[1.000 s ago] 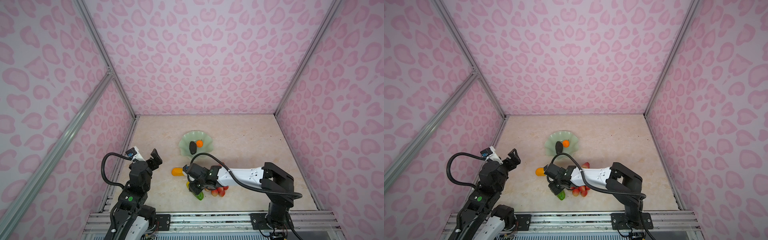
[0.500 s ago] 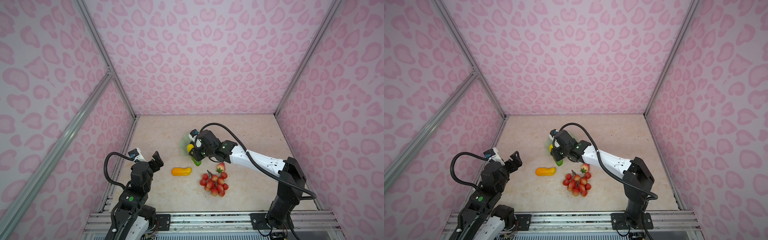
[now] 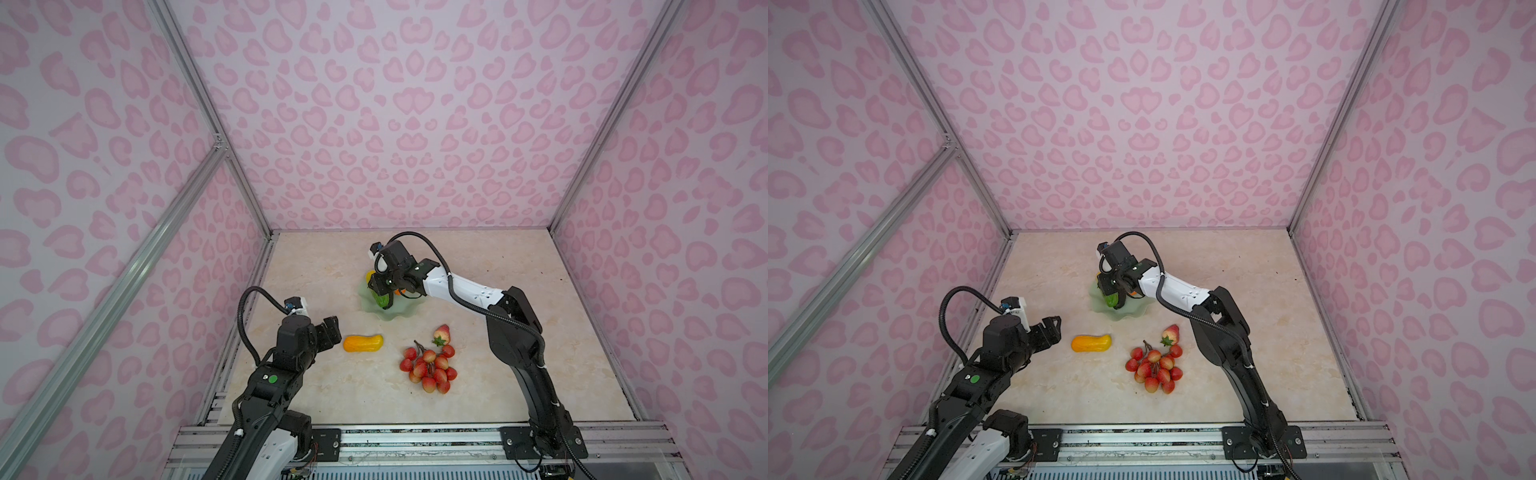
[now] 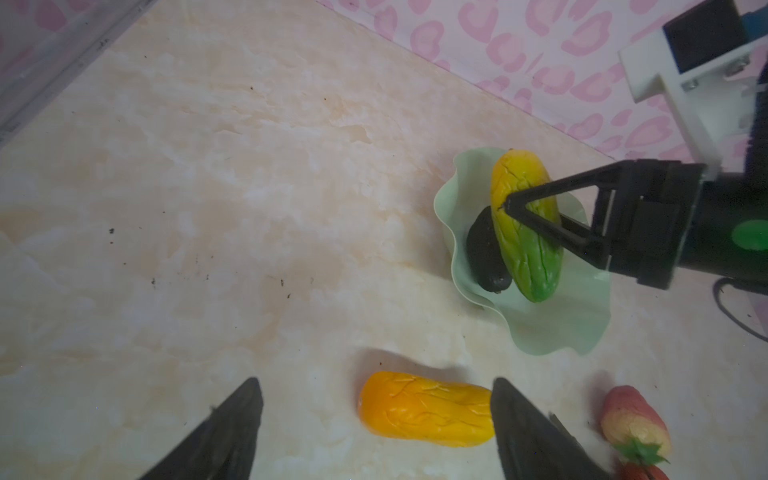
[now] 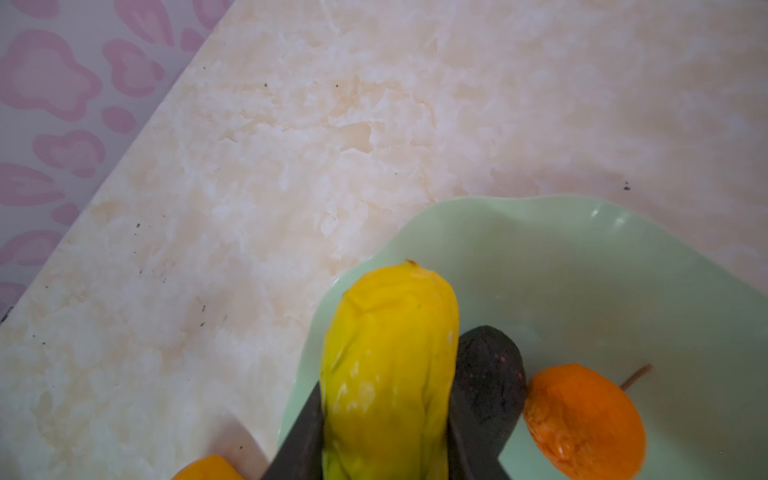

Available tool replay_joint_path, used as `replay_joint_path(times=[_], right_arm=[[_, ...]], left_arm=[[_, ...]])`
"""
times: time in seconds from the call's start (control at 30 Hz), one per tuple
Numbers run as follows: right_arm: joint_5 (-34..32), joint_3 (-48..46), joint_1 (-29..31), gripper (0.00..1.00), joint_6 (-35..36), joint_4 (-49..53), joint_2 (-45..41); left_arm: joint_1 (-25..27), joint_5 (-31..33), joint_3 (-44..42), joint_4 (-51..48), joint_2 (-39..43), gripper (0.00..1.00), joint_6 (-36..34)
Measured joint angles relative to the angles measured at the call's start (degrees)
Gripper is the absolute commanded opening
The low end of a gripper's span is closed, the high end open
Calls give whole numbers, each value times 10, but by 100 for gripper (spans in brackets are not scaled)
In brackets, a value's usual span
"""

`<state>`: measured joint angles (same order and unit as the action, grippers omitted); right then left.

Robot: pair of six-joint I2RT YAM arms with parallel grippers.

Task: Place and organize the fake fruits in the fruit bowl
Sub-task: 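Place the papaya into the bowl beside the avocado and release, then grasp the yellow-orange fruit with the left gripper while the right gripper withdraws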

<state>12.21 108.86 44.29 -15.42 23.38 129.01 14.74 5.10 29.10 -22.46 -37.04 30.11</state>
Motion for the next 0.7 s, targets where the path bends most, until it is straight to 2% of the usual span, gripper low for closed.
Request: replay_joint_path(times=[0.07, 0.23, 0.43, 0.53, 0.7], right_arm=[[0, 5, 0, 30, 9, 9, 11], [2, 9, -1, 53, 27, 19, 30], [0, 8, -6, 68, 32, 32, 19], [7, -19, -11, 75, 30, 21, -32], [15, -127, -25, 89, 23, -52, -164]], left_arm=[[0, -18, 1, -2, -11, 84, -2], [0, -56, 1, -6, -33, 82, -4], [9, -87, 1, -14, -61, 78, -4], [26, -95, 3, -19, -79, 77, -10], [86, -80, 25, -28, -118, 75, -31]])
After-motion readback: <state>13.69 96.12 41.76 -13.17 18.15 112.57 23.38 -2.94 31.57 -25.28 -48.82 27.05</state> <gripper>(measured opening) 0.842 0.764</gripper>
